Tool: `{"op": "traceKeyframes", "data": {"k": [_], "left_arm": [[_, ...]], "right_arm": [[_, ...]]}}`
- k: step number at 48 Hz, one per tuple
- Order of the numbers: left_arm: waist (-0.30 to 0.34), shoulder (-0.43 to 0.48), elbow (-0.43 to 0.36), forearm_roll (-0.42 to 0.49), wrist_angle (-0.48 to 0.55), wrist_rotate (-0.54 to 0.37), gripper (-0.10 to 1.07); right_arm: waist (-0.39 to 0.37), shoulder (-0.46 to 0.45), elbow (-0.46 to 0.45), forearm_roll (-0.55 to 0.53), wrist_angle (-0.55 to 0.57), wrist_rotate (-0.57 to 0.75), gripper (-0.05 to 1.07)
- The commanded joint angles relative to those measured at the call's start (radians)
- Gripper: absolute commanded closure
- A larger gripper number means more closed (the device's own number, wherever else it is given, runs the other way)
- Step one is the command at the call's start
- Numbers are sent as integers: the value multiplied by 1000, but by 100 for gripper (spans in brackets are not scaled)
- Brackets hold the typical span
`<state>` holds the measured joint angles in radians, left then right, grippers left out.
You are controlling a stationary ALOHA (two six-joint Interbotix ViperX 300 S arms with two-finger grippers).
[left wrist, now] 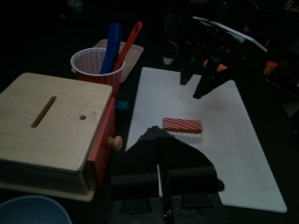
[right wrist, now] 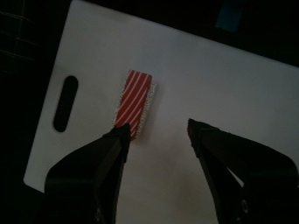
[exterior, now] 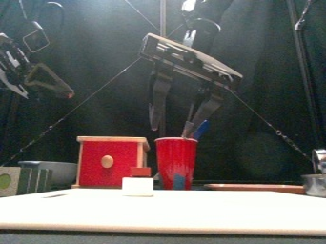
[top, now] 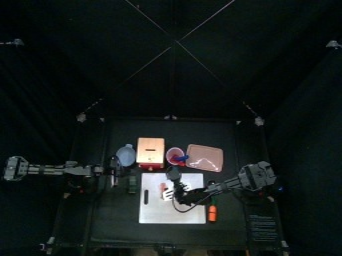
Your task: Place assembled salmon sushi in bowl
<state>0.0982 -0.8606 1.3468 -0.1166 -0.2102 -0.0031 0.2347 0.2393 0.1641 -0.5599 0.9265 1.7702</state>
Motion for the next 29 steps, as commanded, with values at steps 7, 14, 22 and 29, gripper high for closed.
{"op": "traceKeyframes", "data": {"k": [7, 14, 22, 29], "left_arm": [[5, 3, -15, -11, -6, 8, 99], [5, 3, -15, -11, -6, 6, 99], [3, 2, -17, -11, -6, 6, 99], [6, 3, -17, -11, -6, 8, 99]], "right_arm": [[-5, -38, -32, -6, -5, 0, 14], [-9, -5, -67, -15, -25, -2, 15], [-12, 41, -84, -8, -43, -2, 13], [-12, 91, -106, -6, -55, 2, 10]]}}
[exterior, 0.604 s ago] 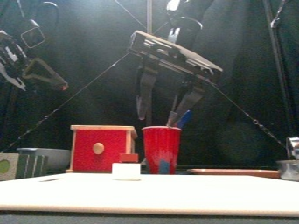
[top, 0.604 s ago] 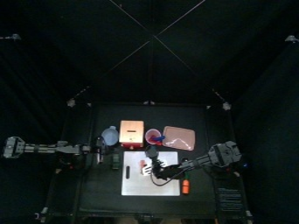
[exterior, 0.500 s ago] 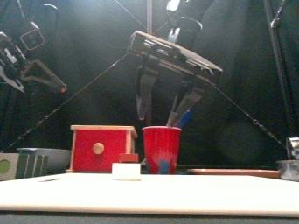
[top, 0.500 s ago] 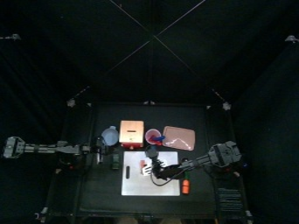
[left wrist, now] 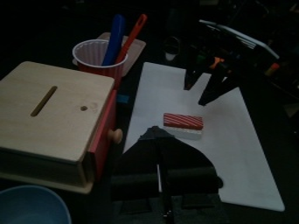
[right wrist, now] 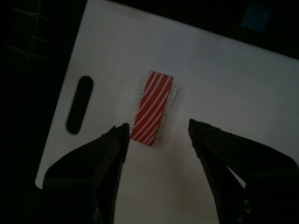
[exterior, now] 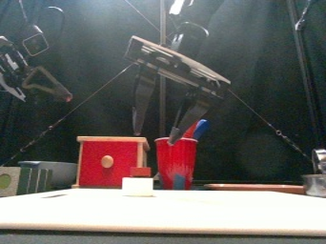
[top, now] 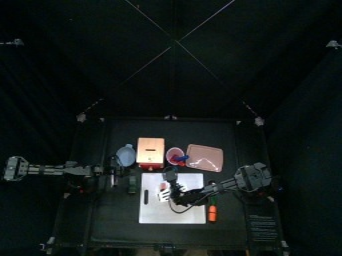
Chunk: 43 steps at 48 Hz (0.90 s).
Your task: Place assembled salmon sushi in bowl
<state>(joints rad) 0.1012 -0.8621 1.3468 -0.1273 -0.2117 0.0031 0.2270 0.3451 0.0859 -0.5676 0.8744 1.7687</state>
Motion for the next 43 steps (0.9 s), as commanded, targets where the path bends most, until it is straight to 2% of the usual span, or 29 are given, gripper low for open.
{"op": "traceKeyframes", "data": {"k": [1, 8, 19, 23, 26, 34, 37, 43], "left_arm": [[3, 5, -17, 0, -5, 2, 99], [3, 3, -17, 0, -3, 0, 99], [-3, 5, -12, 2, -3, 0, 99], [-12, 5, -15, -5, -2, -9, 93], [-21, 5, -21, -31, 12, -14, 83], [-40, 11, -31, -183, 51, -15, 42], [-61, 26, -40, -250, 52, -15, 26], [-106, 78, -69, -337, 52, -15, 4]], "right_arm": [[-5, -8, -31, 3, -5, 3, 9], [-5, 23, -54, 5, -9, 0, 1], [-5, 23, -52, -2, -3, -3, 0], [0, -12, -35, -11, 3, -11, 0], [2, -55, -8, -12, 12, -43, 0], [3, -169, 87, -11, 18, -120, 0], [3, -212, 130, -17, 18, -150, 0], [-3, -285, 221, -26, 21, -173, 1]]}}
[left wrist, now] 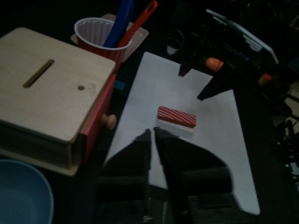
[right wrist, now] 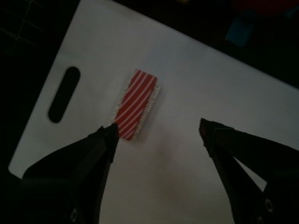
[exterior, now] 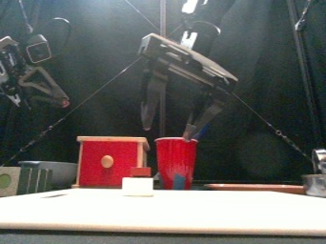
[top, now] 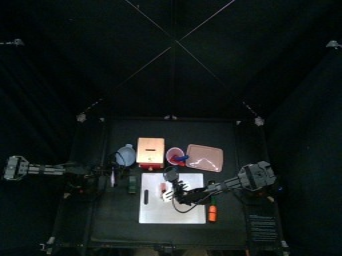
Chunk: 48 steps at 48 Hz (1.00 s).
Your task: Place assembled salmon sushi in bowl
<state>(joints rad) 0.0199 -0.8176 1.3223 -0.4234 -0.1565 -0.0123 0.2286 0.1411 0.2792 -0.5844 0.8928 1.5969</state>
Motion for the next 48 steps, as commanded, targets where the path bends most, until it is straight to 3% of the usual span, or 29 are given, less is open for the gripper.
{"op": "traceKeyframes", "data": {"k": [1, 10, 18, 23, 31, 37, 48], "left_arm": [[-34, 51, -54, -58, -3, 0, 0], [-92, 253, -183, -219, -15, 0, -5], [-94, 511, -318, -505, -38, 0, -5], [-107, 640, -399, -637, -43, 2, -5], [-132, 764, -499, -744, -49, 0, -5], [-144, 830, -558, -873, -61, 3, -5], [-149, 859, -578, -953, -69, 5, -3]], "right_arm": [[-5, -91, 43, -12, 3, -2, 1], [3, -232, 219, -21, 5, 11, 1], [3, -333, 342, -32, 3, 12, 1], [3, -385, 399, -29, 2, 14, 1], [3, -423, 456, -26, 0, 12, 1], [5, -439, 480, -28, -2, 12, 1], [9, -443, 488, -31, -3, 12, 1]]}}
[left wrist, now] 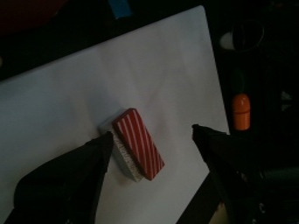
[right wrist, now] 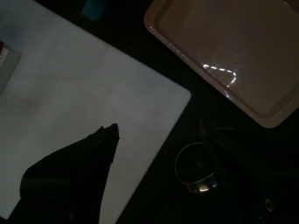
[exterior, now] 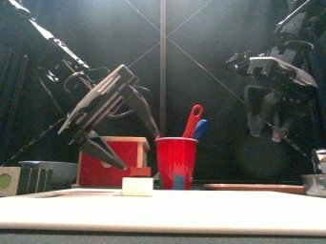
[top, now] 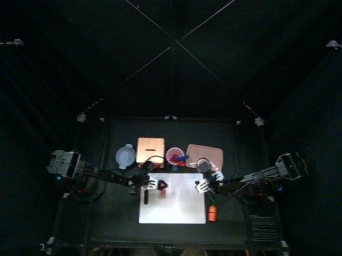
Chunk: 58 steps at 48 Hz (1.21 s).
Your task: Place assembled salmon sushi in bowl
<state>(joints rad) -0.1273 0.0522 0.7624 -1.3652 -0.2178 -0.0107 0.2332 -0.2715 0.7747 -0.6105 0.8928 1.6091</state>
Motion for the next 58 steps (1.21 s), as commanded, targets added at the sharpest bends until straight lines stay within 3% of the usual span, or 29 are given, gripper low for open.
{"op": "traceKeyframes", "data": {"k": [1, 9, 23, 37, 46, 58], "left_arm": [[-2, -11, -18, -18, -6, 3, -3], [3, -34, -21, -8, -26, 14, -3], [26, -153, -29, 57, -31, 91, -3], [98, -273, -103, 135, 37, 235, -3], [166, -296, -110, 150, 89, 259, -3], [183, -342, -207, 333, 158, 273, -3]], "right_arm": [[6, -31, -8, -5, -3, 0, 1], [6, -31, -9, 0, -3, 0, 0], [2, -32, -14, -6, -3, 0, 1], [-2, -31, -17, -6, -3, 0, 1], [-2, -32, -17, -2, -3, 0, 1], [-3, -31, -20, -2, -3, 0, 1]]}}
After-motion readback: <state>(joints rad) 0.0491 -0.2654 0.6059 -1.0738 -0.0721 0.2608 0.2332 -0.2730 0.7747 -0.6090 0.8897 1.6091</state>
